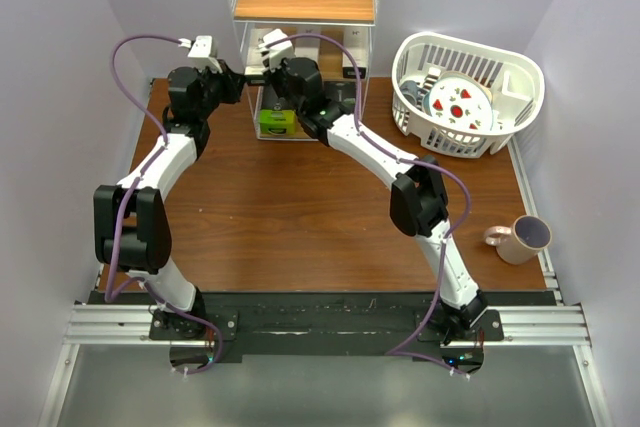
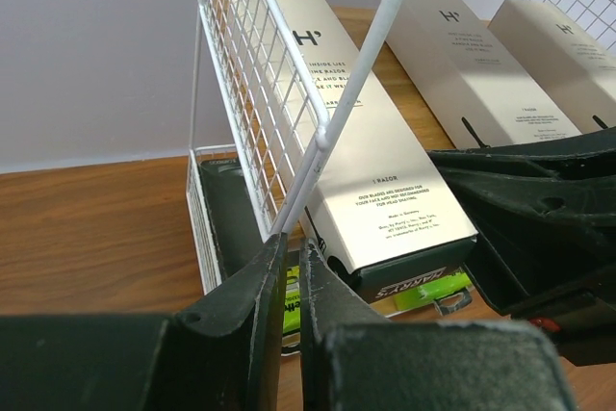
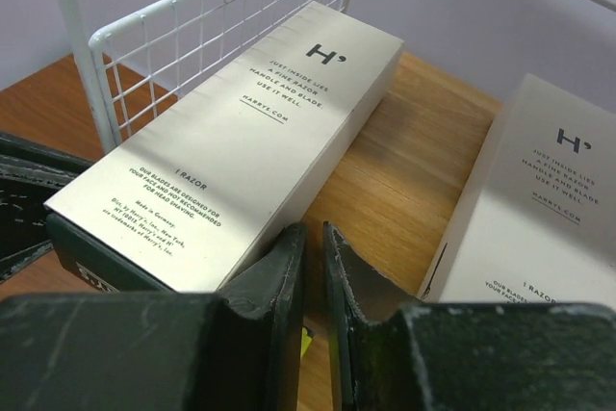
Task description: Place and organize the shaving razors onto the shelf
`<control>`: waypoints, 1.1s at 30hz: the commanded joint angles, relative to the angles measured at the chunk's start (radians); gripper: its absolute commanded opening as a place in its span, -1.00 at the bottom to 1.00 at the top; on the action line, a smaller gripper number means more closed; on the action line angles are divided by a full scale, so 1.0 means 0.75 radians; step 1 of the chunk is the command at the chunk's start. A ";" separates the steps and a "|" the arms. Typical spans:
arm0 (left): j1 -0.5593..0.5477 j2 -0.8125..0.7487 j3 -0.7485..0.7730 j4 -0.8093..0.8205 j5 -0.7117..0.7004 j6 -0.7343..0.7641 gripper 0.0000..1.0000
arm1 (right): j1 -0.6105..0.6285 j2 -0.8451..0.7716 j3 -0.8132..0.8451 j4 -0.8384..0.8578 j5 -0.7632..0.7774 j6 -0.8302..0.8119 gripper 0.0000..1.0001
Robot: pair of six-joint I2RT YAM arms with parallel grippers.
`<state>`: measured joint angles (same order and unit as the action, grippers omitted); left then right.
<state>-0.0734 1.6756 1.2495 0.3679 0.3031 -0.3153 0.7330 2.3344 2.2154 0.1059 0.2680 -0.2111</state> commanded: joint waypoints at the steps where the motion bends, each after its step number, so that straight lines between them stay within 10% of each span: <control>1: -0.013 -0.021 0.056 0.039 0.025 -0.034 -0.70 | 0.004 0.021 0.094 0.063 -0.008 0.011 -0.63; 9: 0.002 -0.162 0.042 -0.226 -0.102 0.023 -0.87 | 0.002 0.005 0.077 0.065 0.019 0.010 -0.57; 14: 0.004 -0.301 -0.118 -0.202 0.172 0.054 -1.00 | -0.012 -0.010 0.051 0.065 0.019 -0.001 -0.55; 33: -0.062 0.026 0.164 -0.086 0.144 -0.048 -1.00 | -0.024 0.021 0.049 0.049 0.017 0.026 -0.51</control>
<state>-0.1143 1.6779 1.2903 0.2455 0.4290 -0.3397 0.7189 2.3535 2.2414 0.1059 0.2710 -0.2058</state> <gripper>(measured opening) 0.013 0.244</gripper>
